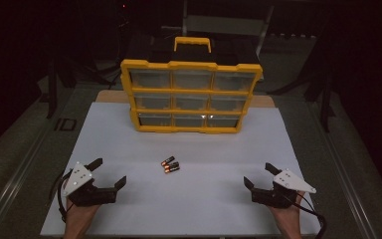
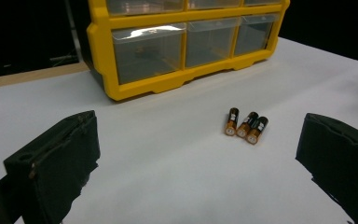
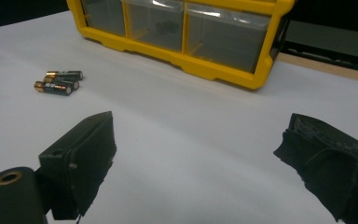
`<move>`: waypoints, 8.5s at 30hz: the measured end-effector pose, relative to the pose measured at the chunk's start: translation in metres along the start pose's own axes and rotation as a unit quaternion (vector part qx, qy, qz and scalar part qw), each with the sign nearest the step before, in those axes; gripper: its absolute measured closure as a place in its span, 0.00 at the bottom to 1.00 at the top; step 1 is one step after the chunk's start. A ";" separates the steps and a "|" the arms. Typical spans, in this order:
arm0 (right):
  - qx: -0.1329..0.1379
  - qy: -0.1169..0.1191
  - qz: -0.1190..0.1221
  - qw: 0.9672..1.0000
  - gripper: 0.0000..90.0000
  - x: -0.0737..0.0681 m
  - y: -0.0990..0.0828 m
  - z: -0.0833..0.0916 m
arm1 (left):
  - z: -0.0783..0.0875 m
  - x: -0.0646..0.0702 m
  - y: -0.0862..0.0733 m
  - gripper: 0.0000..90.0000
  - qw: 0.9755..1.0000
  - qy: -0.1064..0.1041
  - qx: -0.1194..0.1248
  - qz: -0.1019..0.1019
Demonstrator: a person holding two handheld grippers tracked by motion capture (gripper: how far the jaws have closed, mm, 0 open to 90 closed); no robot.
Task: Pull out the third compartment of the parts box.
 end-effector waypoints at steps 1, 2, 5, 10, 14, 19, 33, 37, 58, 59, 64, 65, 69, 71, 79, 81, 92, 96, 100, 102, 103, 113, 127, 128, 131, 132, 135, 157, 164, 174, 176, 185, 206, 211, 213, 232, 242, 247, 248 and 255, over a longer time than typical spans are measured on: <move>0.001 0.002 -0.002 1.000 0.09 -0.001 0.003 0.000 | 0.000 0.000 0.000 0.00 1.000 0.000 0.000 -0.001; 0.003 0.004 0.001 1.000 0.09 -0.003 0.007 -0.001 | 0.000 0.001 0.000 0.00 1.000 -0.001 -0.001 -0.001; 0.006 0.005 0.001 1.000 0.09 -0.005 0.012 -0.003 | 0.000 0.001 -0.001 0.00 1.000 -0.002 -0.004 0.000; 0.014 0.004 0.012 1.000 0.09 -0.010 0.023 -0.009 | 0.000 0.001 -0.002 0.00 1.000 -0.002 -0.005 0.001; 0.021 0.006 0.020 1.000 0.09 -0.013 0.036 -0.014 | 0.000 0.001 -0.002 0.00 1.000 0.000 -0.004 0.001; 0.024 0.007 0.029 0.999 0.09 -0.017 0.050 -0.021 | -0.001 0.003 -0.002 0.00 1.000 -0.002 -0.007 -0.002; 0.031 0.014 0.046 0.998 0.09 -0.027 0.083 -0.051 | -0.003 0.003 -0.003 0.00 1.000 -0.001 -0.008 -0.001; 0.036 0.013 0.043 0.998 0.09 -0.026 0.092 -0.056 | -0.003 0.004 -0.003 0.00 1.000 -0.001 -0.008 -0.001; 0.045 0.008 0.054 0.998 0.09 -0.032 0.131 -0.086 | -0.004 0.005 -0.003 0.00 1.000 -0.002 -0.007 -0.002; 0.044 0.007 0.054 0.998 0.10 -0.032 0.133 -0.088 | -0.004 0.005 -0.003 0.00 1.000 -0.002 -0.007 -0.002; 0.044 0.005 0.040 0.998 0.10 -0.028 0.136 -0.099 | -0.004 0.005 -0.003 0.00 1.000 -0.002 -0.007 -0.002; 0.044 0.005 0.040 0.998 0.10 -0.028 0.136 -0.099 | -0.004 0.005 -0.003 0.00 1.000 -0.002 -0.008 -0.002; 0.035 0.000 0.040 0.999 0.10 -0.025 0.137 -0.108 | -0.004 0.005 -0.003 0.00 1.000 -0.003 -0.009 -0.004; 0.032 -0.002 0.039 0.999 0.10 -0.023 0.138 -0.112 | -0.004 0.005 -0.003 0.00 1.000 -0.002 -0.009 -0.004; 0.022 -0.019 0.050 0.998 0.09 -0.015 0.144 -0.126 | -0.004 0.005 -0.003 0.00 1.000 -0.002 -0.007 -0.002; 0.019 -0.021 0.057 0.998 0.09 -0.014 0.146 -0.129 | -0.004 0.005 -0.003 0.00 1.000 -0.003 -0.008 -0.003; -0.018 -0.052 0.132 0.990 0.09 -0.015 0.154 -0.144 | -0.004 0.005 -0.003 0.00 1.000 -0.004 -0.007 -0.004; -0.025 -0.051 0.144 0.988 0.09 -0.015 0.157 -0.145 | -0.004 0.005 -0.003 0.00 1.000 -0.004 -0.006 -0.003; -0.037 -0.064 0.182 0.980 0.09 -0.018 0.161 -0.148 | -0.004 0.005 -0.003 0.00 1.000 -0.004 -0.006 -0.003; -0.046 -0.068 0.198 0.977 0.09 -0.019 0.162 -0.149 | -0.004 0.005 -0.003 0.00 1.000 -0.004 -0.006 -0.003; -0.052 -0.072 0.211 0.973 0.09 -0.020 0.162 -0.150 | -0.004 0.005 -0.002 0.00 1.000 -0.004 -0.006 -0.003; -0.089 -0.108 0.313 0.939 0.10 -0.019 0.167 -0.151 | -0.003 0.005 -0.002 0.00 1.000 -0.004 -0.005 -0.002; -0.118 -0.170 0.460 0.863 0.10 -0.021 0.170 -0.152 | -0.004 0.005 -0.002 0.00 1.000 -0.004 -0.005 -0.002; -0.120 -0.179 0.473 0.854 0.10 -0.021 0.171 -0.151 | -0.004 0.005 -0.003 0.00 1.000 -0.005 -0.006 -0.002; -0.123 -0.188 0.489 0.843 0.10 -0.020 0.171 -0.151 | -0.004 0.005 -0.003 0.00 1.000 -0.005 -0.006 -0.003; -0.122 -0.193 0.496 0.838 0.10 -0.019 0.171 -0.151 | -0.004 0.005 -0.003 0.00 1.000 -0.005 -0.006 -0.004; -0.120 -0.205 0.514 0.825 0.10 -0.018 0.173 -0.150 | -0.004 0.005 -0.003 0.00 1.000 -0.005 -0.006 -0.003; -0.020 -0.315 0.575 0.755 0.10 -0.011 0.204 -0.139 | -0.005 0.006 -0.003 0.00 1.000 -0.005 -0.011 -0.007; -0.002 -0.336 0.582 0.741 0.15 -0.008 0.217 -0.143 | -0.005 0.006 -0.003 0.00 1.000 -0.005 -0.012 -0.008; 0.028 -0.355 0.604 0.713 0.48 -0.006 0.229 -0.141 | -0.006 0.006 -0.004 0.00 1.000 -0.004 -0.014 -0.008; 0.031 -0.360 0.607 0.708 0.51 -0.006 0.230 -0.140 | -0.006 0.006 -0.004 0.00 1.000 -0.004 -0.014 -0.008; 0.026 -0.372 0.617 0.693 0.59 0.001 0.231 -0.137 | -0.006 0.006 -0.004 0.00 1.000 -0.004 -0.015 -0.008; 0.008 -0.361 0.636 0.682 0.71 -0.002 0.222 -0.123 | -0.006 0.007 -0.004 0.00 1.000 -0.004 -0.016 -0.007; -0.006 -0.353 0.647 0.676 0.79 -0.001 0.222 -0.126 | -0.006 0.007 -0.004 0.00 1.000 -0.004 -0.015 -0.007; -0.013 -0.351 0.643 0.681 0.81 0.000 0.222 -0.127 | -0.006 0.007 -0.004 0.00 1.000 -0.004 -0.015 -0.007; -0.039 -0.336 0.636 0.693 0.88 -0.002 0.221 -0.125 | -0.006 0.007 -0.004 0.00 1.000 -0.003 -0.014 -0.007; -0.034 -0.327 0.634 0.700 0.88 -0.006 0.219 -0.117 | -0.006 0.007 -0.004 0.00 1.000 -0.003 -0.014 -0.007; -0.036 -0.322 0.633 0.703 0.88 -0.010 0.217 -0.111 | -0.006 0.007 -0.004 0.00 1.000 -0.003 -0.015 -0.007; -0.038 -0.320 0.635 0.702 0.88 -0.010 0.217 -0.110 | -0.006 0.007 -0.004 0.00 1.000 -0.003 -0.015 -0.007; -0.035 -0.318 0.636 0.703 0.88 -0.015 0.213 -0.102 | -0.007 0.007 -0.004 0.00 1.000 -0.003 -0.015 -0.008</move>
Point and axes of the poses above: each handheld gripper's, and its own axes: z roughly backward along the jaws, y roughly out of its top, x roughly to its right, the point moved 6 cm from there along -z, roughly forward along the jaws, and after that the axes turned 6 degrees about -z, right-handed, at the moved point
